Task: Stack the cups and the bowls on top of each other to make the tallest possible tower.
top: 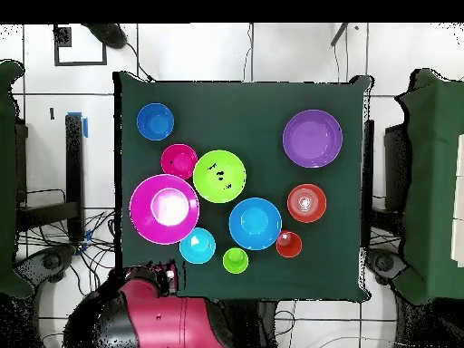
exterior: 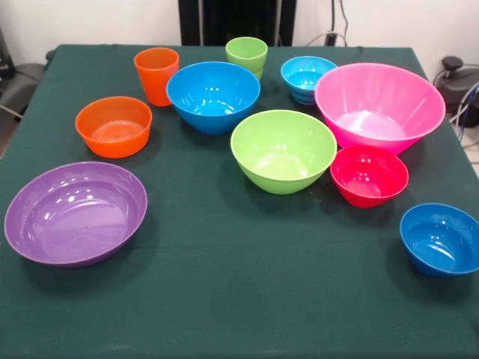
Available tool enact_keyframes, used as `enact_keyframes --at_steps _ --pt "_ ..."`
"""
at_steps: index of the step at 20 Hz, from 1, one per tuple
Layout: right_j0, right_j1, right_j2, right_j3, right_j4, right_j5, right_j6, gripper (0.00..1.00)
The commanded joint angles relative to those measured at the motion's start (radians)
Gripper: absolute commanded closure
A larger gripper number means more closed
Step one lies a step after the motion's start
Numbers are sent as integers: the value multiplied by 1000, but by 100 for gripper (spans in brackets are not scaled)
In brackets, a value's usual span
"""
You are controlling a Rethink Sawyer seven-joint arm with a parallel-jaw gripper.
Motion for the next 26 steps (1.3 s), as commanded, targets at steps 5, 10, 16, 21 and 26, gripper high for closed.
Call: enact_keyframes --at_steps 5,10,16,21,26 --pt "-30 263 52 -62 -50 -111 115 0" --pt "-8 251 41 -51 -44 -133 128 0" --pt "11 216 22 -20 -53 -154 136 0" --pt "14 173 -1 -37 -101 -165 101 0" --pt "14 145 -2 -17 -100 -160 107 0"
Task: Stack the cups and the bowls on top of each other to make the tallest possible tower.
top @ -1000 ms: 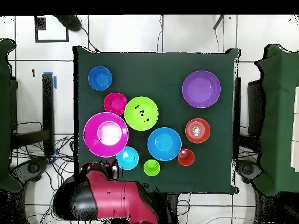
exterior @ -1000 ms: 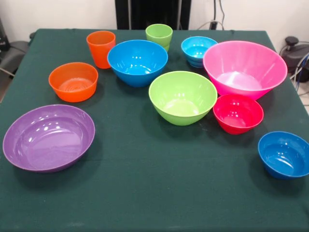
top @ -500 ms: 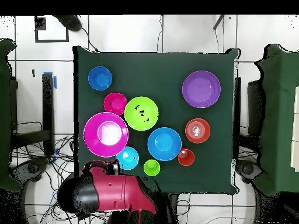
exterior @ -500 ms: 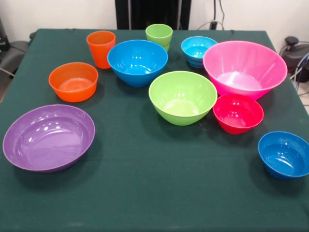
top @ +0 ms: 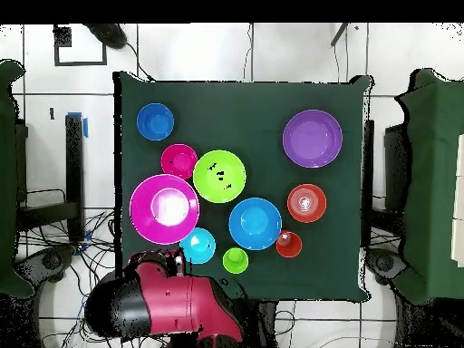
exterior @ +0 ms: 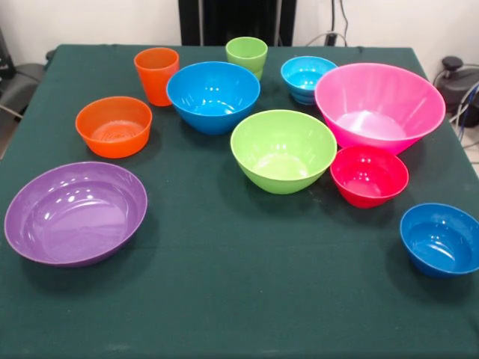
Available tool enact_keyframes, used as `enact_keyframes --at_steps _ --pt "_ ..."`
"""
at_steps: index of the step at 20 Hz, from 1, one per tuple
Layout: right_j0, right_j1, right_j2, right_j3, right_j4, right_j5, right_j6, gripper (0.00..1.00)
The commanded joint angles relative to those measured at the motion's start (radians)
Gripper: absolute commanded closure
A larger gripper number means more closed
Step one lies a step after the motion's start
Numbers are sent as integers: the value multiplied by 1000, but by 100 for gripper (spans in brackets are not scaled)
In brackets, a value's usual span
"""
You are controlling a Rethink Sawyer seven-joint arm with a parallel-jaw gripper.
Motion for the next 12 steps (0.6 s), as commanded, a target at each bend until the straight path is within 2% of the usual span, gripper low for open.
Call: enact_keyframes --at_steps 1,8,12 --pt "16 -12 7 9 -79 -29 92 0" --pt "3 -35 27 51 -48 -22 106 0" --pt "5 -50 33 131 -35 -80 137 0"
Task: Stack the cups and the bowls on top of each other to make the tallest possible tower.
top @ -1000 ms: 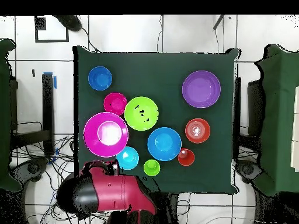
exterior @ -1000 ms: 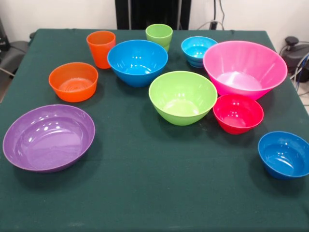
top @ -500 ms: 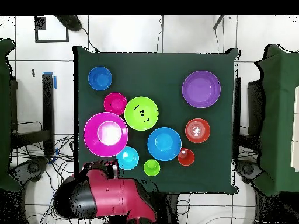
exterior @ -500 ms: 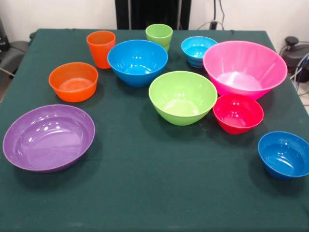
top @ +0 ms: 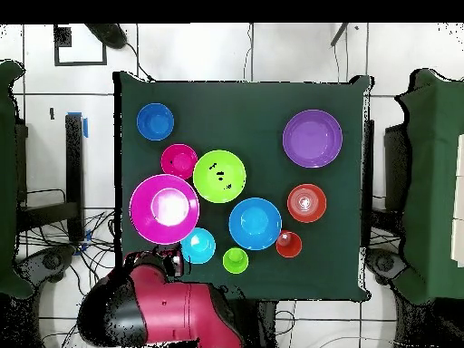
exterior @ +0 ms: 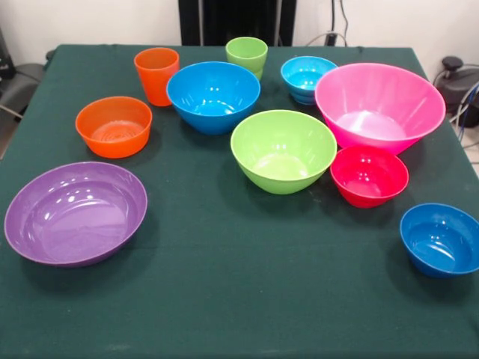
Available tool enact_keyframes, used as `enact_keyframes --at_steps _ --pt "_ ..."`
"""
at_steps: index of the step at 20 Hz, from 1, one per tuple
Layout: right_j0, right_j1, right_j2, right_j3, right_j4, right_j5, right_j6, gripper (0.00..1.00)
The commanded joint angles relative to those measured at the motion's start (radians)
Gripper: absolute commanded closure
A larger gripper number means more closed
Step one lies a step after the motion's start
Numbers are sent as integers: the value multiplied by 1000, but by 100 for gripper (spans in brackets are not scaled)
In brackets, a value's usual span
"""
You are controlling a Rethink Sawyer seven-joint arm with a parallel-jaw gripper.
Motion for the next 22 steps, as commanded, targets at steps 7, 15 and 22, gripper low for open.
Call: enact_keyframes --at_steps 7,15,22 --pt "-10 -29 60 279 3 -149 161 0" --pt "-14 -96 71 425 19 -206 184 0" --pt "-35 -272 45 501 58 -87 108 0"
